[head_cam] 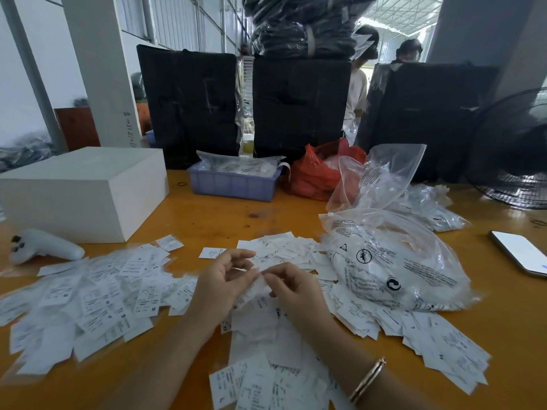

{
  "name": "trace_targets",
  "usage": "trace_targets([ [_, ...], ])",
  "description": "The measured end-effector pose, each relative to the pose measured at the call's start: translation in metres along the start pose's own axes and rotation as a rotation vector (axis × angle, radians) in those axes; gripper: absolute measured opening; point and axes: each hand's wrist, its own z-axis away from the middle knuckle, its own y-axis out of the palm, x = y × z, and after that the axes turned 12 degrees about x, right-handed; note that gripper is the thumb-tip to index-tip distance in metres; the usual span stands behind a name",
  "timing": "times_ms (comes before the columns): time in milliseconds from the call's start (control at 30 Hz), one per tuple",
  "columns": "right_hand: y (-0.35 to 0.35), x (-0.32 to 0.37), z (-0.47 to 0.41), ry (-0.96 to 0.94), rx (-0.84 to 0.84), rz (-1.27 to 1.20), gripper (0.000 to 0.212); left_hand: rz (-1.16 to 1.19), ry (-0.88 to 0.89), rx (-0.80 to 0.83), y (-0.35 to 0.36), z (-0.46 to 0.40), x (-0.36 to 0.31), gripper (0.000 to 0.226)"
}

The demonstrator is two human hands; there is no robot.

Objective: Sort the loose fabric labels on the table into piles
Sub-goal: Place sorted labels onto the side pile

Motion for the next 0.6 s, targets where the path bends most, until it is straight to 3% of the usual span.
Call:
trace_targets([
  [167, -0.003, 0.003, 0.000, -0.050, 0.006, 0.106, 0.012, -0.090, 0.005, -0.028, -0.006, -0.001, 0.000, 0.021],
  [367, -0.062, 0.012, -0.014, -0.042, -0.401, -0.028, 0.016, -0.329, -0.053, -0.173, -0.021, -0.008, 0.013, 0.022],
  [467, -0.099, 0.006, -0.022, -0.019, -0.543, 0.065, 0.017, -0.446, -0.094, -0.238, -0.025, -0.009, 0.018, 0.027],
  [600, -0.139, -0.008, -0.032, 0.021, -0.651, 0.274, 0.024, -0.782, -0.015, -0.343, -0.026, -0.008, 0.016, 0.033],
])
